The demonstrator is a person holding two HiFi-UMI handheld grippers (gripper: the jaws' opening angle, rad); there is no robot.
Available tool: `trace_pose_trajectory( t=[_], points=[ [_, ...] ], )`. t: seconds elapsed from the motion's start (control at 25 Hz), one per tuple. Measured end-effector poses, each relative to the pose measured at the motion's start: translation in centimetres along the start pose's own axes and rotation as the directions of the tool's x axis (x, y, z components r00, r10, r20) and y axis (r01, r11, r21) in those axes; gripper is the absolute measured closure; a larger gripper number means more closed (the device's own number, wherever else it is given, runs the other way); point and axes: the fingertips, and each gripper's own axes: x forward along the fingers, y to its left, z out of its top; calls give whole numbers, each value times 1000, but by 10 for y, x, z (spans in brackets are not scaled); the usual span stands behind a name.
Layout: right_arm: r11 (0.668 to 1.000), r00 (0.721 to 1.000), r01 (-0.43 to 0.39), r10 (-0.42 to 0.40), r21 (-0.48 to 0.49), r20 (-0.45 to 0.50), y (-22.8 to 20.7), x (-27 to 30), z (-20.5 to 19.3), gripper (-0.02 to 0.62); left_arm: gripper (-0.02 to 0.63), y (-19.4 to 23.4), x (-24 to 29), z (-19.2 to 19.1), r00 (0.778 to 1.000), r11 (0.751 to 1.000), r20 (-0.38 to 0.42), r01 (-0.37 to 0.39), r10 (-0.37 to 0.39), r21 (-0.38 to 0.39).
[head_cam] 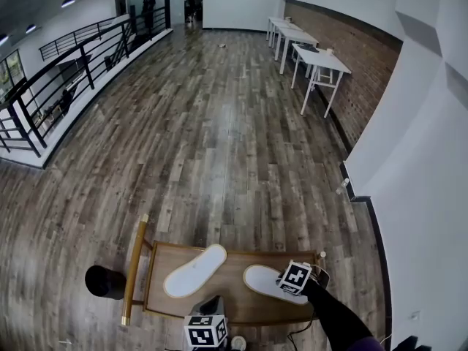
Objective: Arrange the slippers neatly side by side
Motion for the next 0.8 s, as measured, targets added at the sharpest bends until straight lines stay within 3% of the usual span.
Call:
trace_pose_trajectory(
  t=[0.12,0.2,0.36,0.64,0.8],
  points=[
    [989,996,-47,36,143,84,1,-9,5,578,607,-2,1,1,1000,1000,2,6,-6,0],
    [956,986,-108,69,272,149,5,-17,9,580,607,-1,0,1,1000,1000,4,3,-3,-6],
    [857,961,-210,94,470,258,10,-27,17,580,607,1,-1,2,1000,1000,16,0,1,-27],
    [651,916,-338,61,679,398,23,-24,27,580,607,1,-4,1,1000,999,31,4,-3,-44],
    [599,895,-364,12,713,447,22,-18,33,578,607,9,-11,-5,1000,999,25,-8,9,-53]
  ],
)
